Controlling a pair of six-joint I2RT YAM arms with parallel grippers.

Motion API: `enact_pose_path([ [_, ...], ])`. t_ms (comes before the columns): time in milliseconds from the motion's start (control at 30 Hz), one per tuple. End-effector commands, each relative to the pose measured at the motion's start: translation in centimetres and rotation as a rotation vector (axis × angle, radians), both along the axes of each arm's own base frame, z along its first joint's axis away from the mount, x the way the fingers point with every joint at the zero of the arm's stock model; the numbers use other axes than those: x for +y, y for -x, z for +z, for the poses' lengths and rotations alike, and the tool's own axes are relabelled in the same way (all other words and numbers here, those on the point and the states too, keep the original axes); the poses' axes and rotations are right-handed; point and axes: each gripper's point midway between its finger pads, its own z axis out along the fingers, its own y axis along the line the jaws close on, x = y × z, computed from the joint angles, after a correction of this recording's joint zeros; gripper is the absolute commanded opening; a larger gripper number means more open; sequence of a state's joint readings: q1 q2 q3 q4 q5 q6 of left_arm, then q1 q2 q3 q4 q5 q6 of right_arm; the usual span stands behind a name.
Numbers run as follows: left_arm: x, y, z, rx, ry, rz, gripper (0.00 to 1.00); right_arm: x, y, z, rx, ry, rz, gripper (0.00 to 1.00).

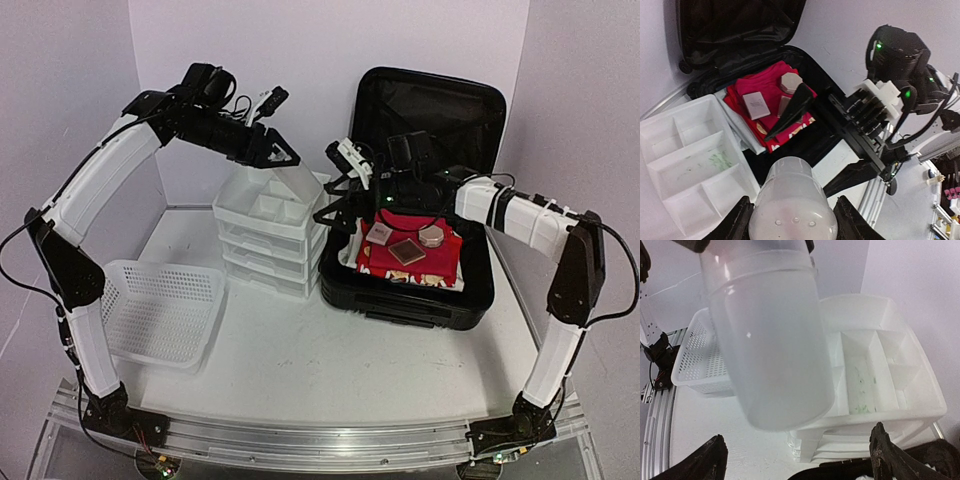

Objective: Open, take out, and arrange the luggage

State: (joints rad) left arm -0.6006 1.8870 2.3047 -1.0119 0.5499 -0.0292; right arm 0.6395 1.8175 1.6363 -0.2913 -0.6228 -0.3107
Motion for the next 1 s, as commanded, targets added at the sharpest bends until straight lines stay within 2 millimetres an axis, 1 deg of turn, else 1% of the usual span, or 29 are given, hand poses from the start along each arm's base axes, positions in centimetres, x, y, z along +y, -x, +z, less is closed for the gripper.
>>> enact_pose_path([
  [0,0.0,3.1,3.4,0.042,0.121,-0.082,0.21,2.4,2.3,3.8,-0.129,-0.126,0.167,0.98],
  [133,-0.3,3.7,3.2,0.075,0.135,-0.111,0.2,3.5,3.1,4.6,-0.119,-0.178,0.192,0.95],
  [267,-0.2,3.5,2.5,0.093,0.119,-0.096,0.2,4.1,3.5,5.3,-0.102,-0.211,0.194,0.92],
  [300,-0.3,3.6,2.4,0.096,0.118,-0.098,0.2,4.2,3.5,5.4,-0.094,-0.219,0.193,0.9],
  [367,-0.3,3.6,2.4,0.101,0.119,-0.095,0.2,4.4,3.1,5.5,-0.075,-0.223,0.171,0.82],
  [467,-0.1,3.7,2.7,0.103,0.125,-0.087,0.19,4.6,2.7,4.9,-0.044,-0.22,0.158,0.63],
  [567,0.0,3.8,3.1,0.11,0.131,-0.075,0.22,4.8,2.4,5.0,-0.002,-0.234,0.136,0.45],
  [600,0.2,3.8,3.2,0.112,0.132,-0.064,0.24,4.9,2.3,5.2,0.006,-0.25,0.126,0.42],
  [633,0.3,3.8,3.2,0.117,0.131,-0.052,0.29,4.9,2.2,5.3,0.024,-0.269,0.114,0.38],
  [700,0.5,3.8,3.3,0.121,0.136,-0.029,0.47,4.8,1.9,6.0,0.025,-0.32,0.077,0.3],
  [800,0.7,3.8,3.8,0.13,0.183,0.001,0.73,4.5,2.0,7.1,0.035,-0.41,0.057,0.26],
  [833,0.7,3.8,3.7,0.135,0.205,0.01,0.8,4.5,2.0,7.5,0.037,-0.431,0.055,0.26],
  [900,0.8,3.6,4.1,0.139,0.264,0.041,0.88,4.5,2.0,7.8,0.051,-0.456,0.048,0.26],
  [933,0.8,3.4,3.9,0.149,0.287,0.058,0.9,4.6,2.0,8.0,0.053,-0.466,0.051,0.26],
  [967,0.6,3.1,4.3,0.139,0.32,0.071,0.91,4.7,2.1,8.1,0.055,-0.474,0.051,0.26],
])
